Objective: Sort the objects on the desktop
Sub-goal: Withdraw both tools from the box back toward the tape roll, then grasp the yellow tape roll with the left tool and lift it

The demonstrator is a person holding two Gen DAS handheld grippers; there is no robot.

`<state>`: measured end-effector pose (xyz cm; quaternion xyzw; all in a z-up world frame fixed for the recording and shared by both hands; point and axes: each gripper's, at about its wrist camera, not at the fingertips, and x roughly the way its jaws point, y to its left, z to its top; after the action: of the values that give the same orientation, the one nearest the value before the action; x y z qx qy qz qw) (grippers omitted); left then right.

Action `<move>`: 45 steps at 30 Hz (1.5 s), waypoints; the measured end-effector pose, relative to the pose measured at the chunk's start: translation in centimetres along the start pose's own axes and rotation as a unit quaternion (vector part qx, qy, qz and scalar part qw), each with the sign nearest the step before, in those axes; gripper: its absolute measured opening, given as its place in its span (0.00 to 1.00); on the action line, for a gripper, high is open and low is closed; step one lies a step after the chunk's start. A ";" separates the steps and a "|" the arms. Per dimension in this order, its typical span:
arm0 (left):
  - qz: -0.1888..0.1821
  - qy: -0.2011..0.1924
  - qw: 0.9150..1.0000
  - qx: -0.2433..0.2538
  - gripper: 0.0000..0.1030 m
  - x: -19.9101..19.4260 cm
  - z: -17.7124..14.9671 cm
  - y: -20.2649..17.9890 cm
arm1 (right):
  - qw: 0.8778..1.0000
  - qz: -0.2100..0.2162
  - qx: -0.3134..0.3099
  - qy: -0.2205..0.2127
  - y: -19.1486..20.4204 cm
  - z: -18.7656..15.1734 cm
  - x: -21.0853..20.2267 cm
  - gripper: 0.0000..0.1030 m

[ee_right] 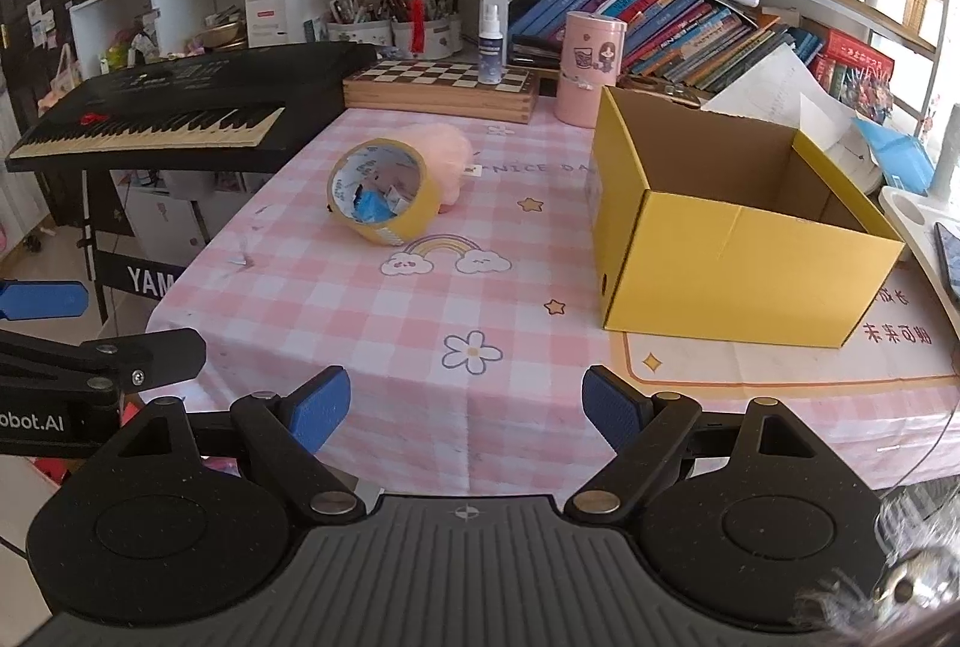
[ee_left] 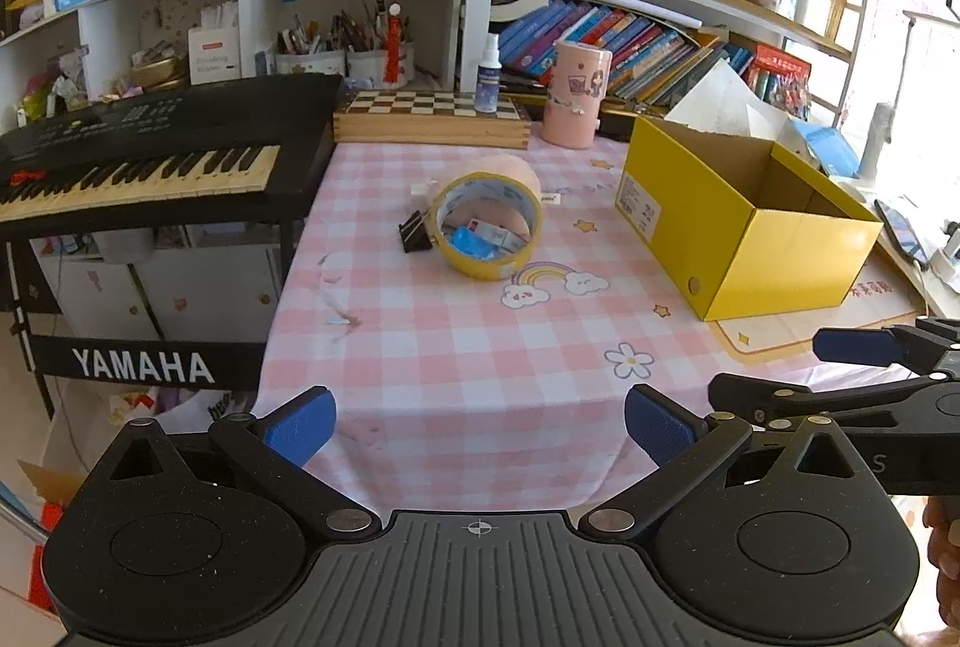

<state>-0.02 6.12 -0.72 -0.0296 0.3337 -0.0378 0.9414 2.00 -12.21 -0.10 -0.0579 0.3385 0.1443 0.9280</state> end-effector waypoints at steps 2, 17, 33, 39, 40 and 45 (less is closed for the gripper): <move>-0.001 0.000 1.000 0.001 1.00 0.1 0.0 0.1 | 1.000 0.001 -0.003 0.001 0.2 0.1 0.2 0.81; 0.021 0.014 1.000 -0.014 1.00 2.9 1.2 1.4 | 1.000 0.015 -0.016 0.011 0.5 1.6 3.1 0.81; 0.034 0.039 0.998 -0.027 1.00 7.7 4.0 2.0 | 0.999 0.031 -0.024 0.021 -0.8 6.1 8.6 0.81; 0.037 0.048 0.998 -0.030 1.00 9.5 5.0 1.7 | 0.998 0.039 -0.030 0.025 -1.5 7.3 10.5 0.81; 0.037 0.049 0.998 -0.031 1.00 9.9 5.2 1.7 | 0.998 0.040 -0.030 0.024 -1.6 7.6 10.8 0.81; 0.031 0.050 0.998 -0.028 1.00 11.7 6.3 1.1 | 0.999 0.034 -0.032 0.003 -2.6 9.2 11.7 0.80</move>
<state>13.08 6.34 -3.28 -0.0436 0.3823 -0.0011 0.9230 16.91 -10.15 -0.57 -0.0764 0.3379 0.1867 0.9193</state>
